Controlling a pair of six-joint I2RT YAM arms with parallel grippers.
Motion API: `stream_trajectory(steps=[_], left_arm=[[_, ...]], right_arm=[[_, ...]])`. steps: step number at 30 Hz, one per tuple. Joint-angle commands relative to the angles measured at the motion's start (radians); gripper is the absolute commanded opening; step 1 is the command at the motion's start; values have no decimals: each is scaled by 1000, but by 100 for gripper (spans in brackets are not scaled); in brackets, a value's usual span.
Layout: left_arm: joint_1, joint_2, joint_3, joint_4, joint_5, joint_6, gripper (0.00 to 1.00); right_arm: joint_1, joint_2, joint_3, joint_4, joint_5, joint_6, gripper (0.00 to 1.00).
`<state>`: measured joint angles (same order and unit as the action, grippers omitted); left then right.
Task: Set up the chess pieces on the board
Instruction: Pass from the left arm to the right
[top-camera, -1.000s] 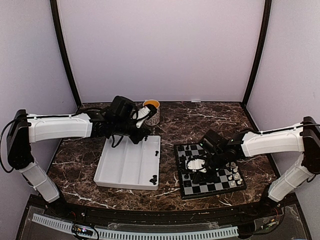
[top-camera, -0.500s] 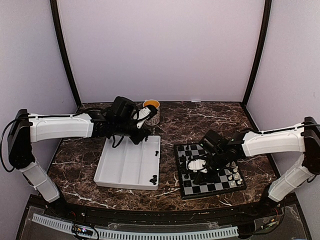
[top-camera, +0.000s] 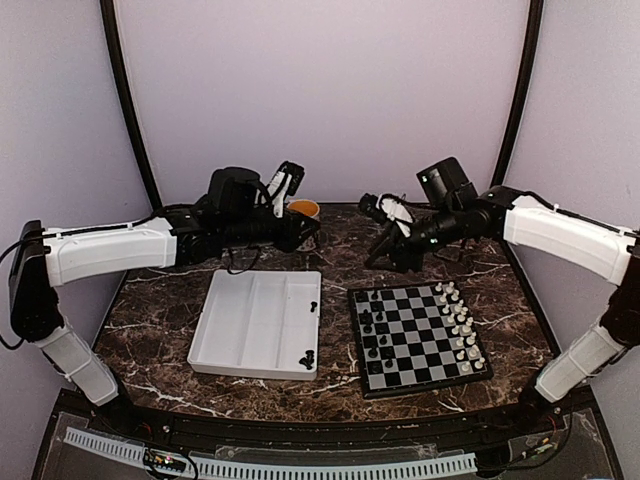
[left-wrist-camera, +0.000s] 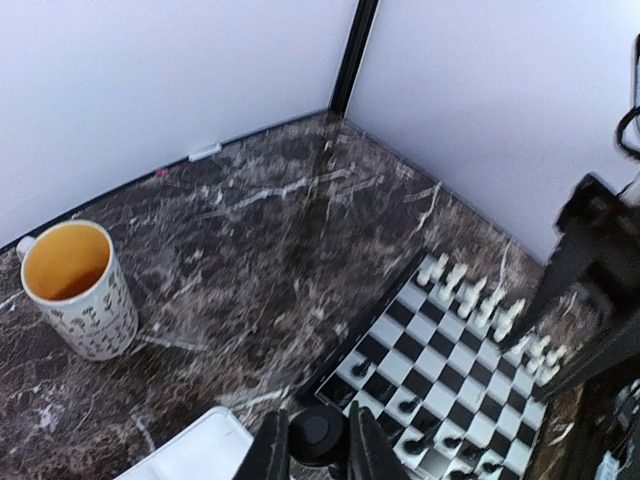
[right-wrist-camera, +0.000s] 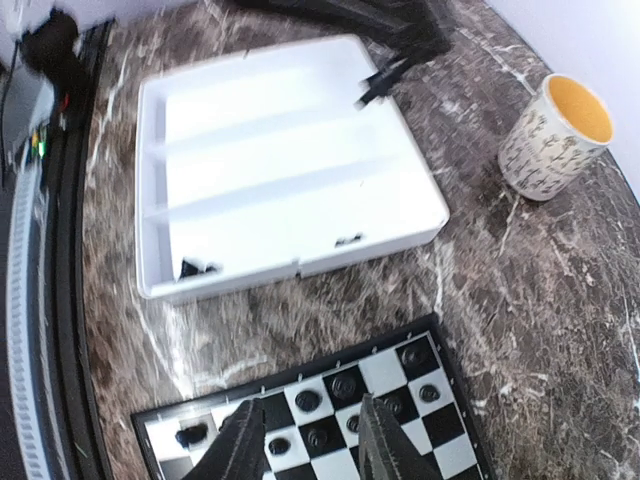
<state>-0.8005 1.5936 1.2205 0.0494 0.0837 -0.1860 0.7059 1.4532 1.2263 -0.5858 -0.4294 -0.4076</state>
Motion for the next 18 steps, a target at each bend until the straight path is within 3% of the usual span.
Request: stream_trajectory(steps=[1, 7, 10, 13, 14, 18], left_arm=[[5, -92, 25, 246, 33, -179, 5], [4, -129, -11, 402, 35, -240, 5], [3, -128, -40, 477, 53, -285, 5], [2, -110, -51, 526, 72, -331, 5], [1, -106, -57, 552, 74, -340, 5], [-8, -82, -72, 628, 80, -377, 4]], right_arm=[[-133, 110, 107, 180, -359, 300, 37], [-215, 205, 69, 555, -763, 756, 45], [-215, 200, -43, 1013, -856, 1150, 48], [-217, 224, -131, 1584, -864, 1605, 52], [-215, 237, -134, 1695, -863, 1688, 53], [-214, 253, -114, 1742, -844, 1743, 54]])
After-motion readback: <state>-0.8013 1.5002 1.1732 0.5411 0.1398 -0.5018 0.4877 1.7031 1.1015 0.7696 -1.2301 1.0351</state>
